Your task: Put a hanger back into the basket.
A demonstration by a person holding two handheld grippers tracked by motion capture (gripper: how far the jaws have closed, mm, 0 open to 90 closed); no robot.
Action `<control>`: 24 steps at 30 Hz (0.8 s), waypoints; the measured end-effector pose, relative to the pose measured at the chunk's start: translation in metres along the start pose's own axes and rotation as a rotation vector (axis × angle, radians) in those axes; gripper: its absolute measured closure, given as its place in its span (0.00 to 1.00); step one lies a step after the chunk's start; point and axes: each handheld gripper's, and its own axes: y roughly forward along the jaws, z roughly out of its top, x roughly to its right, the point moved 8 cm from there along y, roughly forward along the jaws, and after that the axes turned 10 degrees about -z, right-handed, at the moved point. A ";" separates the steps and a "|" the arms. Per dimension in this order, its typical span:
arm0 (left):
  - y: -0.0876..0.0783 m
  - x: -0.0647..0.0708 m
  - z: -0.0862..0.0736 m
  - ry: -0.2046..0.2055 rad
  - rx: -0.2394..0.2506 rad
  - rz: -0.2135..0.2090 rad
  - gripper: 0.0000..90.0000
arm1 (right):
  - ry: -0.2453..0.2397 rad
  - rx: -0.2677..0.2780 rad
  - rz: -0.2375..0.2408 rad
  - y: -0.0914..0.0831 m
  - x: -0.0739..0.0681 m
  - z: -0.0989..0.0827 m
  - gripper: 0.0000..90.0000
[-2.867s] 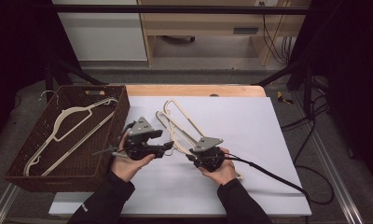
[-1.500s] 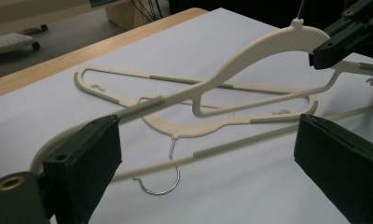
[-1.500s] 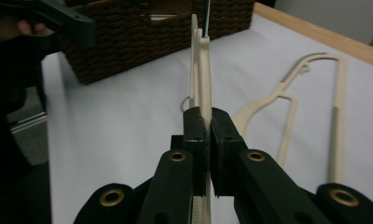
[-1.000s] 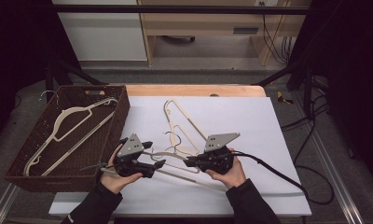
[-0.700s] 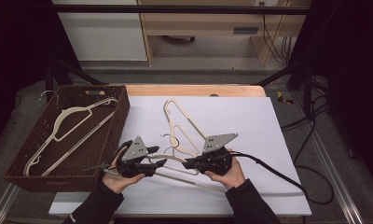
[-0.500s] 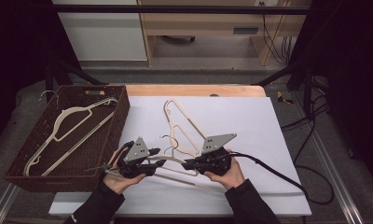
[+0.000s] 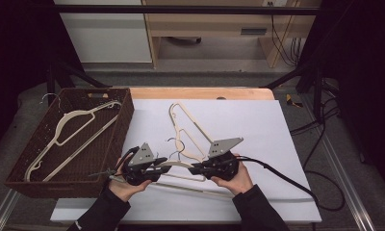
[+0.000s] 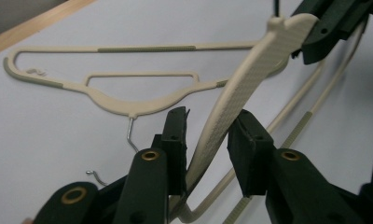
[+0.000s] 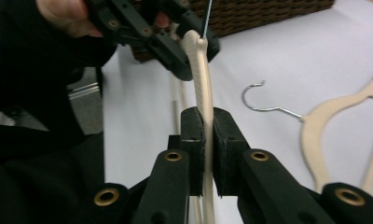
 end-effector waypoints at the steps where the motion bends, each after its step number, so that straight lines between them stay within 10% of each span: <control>1: 0.000 0.001 0.001 0.002 0.005 -0.004 0.79 | -0.001 0.005 -0.015 0.000 0.001 0.001 0.91; 16: 0.001 0.025 0.009 0.002 0.029 -0.077 0.94 | -0.004 0.030 -0.188 0.000 0.017 0.001 0.64; 24: -0.007 0.022 0.011 -0.023 0.049 -0.032 0.96 | 0.048 0.122 -0.253 -0.022 0.031 0.008 0.44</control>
